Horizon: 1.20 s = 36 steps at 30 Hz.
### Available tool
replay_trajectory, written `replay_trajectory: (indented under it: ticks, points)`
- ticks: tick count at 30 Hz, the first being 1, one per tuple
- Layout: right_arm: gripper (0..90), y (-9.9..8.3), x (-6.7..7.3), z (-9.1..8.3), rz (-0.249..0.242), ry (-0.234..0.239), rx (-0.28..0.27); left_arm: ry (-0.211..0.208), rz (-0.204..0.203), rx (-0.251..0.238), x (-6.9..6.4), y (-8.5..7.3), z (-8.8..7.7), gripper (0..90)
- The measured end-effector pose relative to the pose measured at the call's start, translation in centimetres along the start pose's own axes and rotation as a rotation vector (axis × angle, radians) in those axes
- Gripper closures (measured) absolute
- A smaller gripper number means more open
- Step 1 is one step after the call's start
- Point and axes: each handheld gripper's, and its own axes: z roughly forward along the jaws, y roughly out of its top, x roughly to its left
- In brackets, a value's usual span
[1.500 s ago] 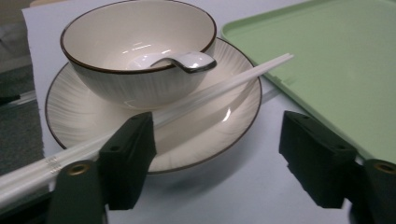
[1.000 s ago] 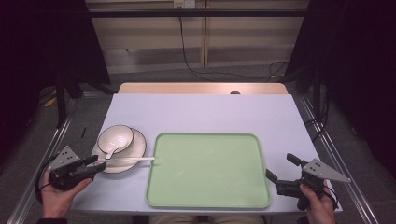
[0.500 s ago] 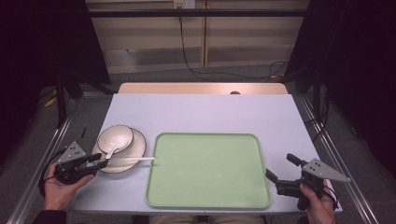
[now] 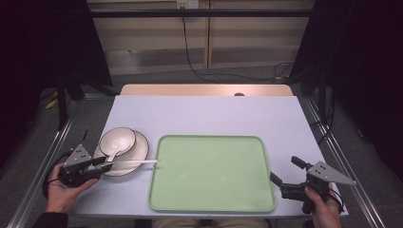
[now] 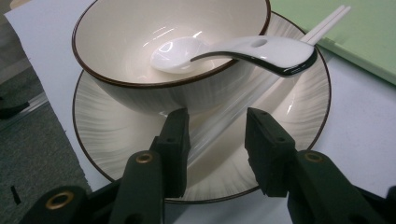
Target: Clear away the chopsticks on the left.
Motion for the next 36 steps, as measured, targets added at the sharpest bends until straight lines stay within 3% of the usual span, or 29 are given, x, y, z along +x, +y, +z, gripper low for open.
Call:
replay_trajectory:
  ticks: [8, 14, 23, 31, 36]
  points:
    - [0.9, 0.0, -0.1, 0.0, 0.004, -0.005, 0.003, -0.034, 0.010, 0.021, -0.3, 0.1, 0.5, 62.4]
    - [0.9, 0.0, -0.1, 0.0, 0.005, -0.006, 0.004, -0.061, 0.048, 0.035, -0.7, 0.4, 0.8, 67.3]
    - [0.9, 0.0, -0.1, 0.0, 0.005, -0.004, 0.004, -0.127, 0.155, 0.106, -0.9, 1.5, 1.2, 71.9]
    - [0.9, 0.0, -0.2, 0.1, 0.007, -0.007, 0.004, -0.174, 0.204, 0.144, -1.2, 2.1, 1.8, 73.8]
    - [0.9, -0.1, -0.2, 0.1, 0.011, -0.006, 0.002, -0.182, 0.217, 0.162, -1.2, 2.2, 2.2, 76.3]
